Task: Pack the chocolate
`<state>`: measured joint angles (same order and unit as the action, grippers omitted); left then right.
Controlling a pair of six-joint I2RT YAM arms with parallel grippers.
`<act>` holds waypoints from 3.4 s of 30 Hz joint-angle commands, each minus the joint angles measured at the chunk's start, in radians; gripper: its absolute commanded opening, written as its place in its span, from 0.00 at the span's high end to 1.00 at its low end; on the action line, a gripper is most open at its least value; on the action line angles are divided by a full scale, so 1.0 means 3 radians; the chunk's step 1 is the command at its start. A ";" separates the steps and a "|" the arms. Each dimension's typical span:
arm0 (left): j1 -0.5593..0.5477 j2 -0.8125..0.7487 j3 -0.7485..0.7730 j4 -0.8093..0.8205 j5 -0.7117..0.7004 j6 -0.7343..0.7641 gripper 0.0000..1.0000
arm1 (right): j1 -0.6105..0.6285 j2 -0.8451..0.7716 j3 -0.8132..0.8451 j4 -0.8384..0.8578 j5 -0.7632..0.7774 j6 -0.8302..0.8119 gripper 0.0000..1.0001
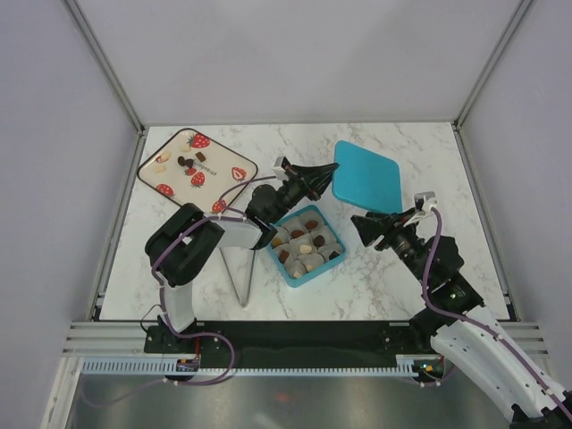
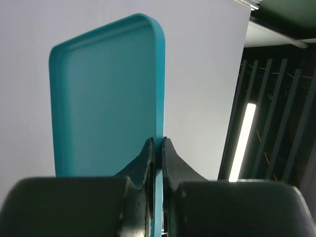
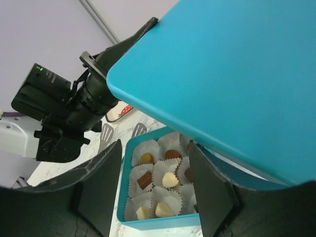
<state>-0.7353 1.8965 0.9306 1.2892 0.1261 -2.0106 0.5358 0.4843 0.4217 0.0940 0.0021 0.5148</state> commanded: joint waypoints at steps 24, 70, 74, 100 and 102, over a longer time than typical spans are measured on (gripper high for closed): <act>0.0283 -0.0007 0.0027 0.1251 0.0454 -0.0523 0.98 | -0.0838 0.1478 0.2050 -0.1510 -0.0449 0.0365 0.09; 0.1464 -0.2303 -0.1942 -0.0802 0.1614 0.0974 0.51 | -0.1551 0.3115 0.1330 0.1619 -0.3448 0.1746 1.00; 0.1607 -0.3454 -0.1467 -0.3595 0.1366 0.2401 0.41 | -0.1388 0.3233 0.1391 0.1523 -0.3535 0.1655 1.00; 0.1602 -0.3842 -0.1179 -0.5141 0.1175 0.3910 0.42 | -0.0681 0.3898 0.1585 -0.0400 -0.3366 0.0043 1.00; 0.1597 -0.3852 -0.1240 -0.5141 0.1180 0.3915 0.42 | -0.0681 0.3893 0.1596 -0.0390 -0.3382 0.0028 1.00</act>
<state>-0.2565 0.7536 0.5789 -0.2955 0.4488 -0.8909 0.3256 1.6508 0.8677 -0.0391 -0.9909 0.5598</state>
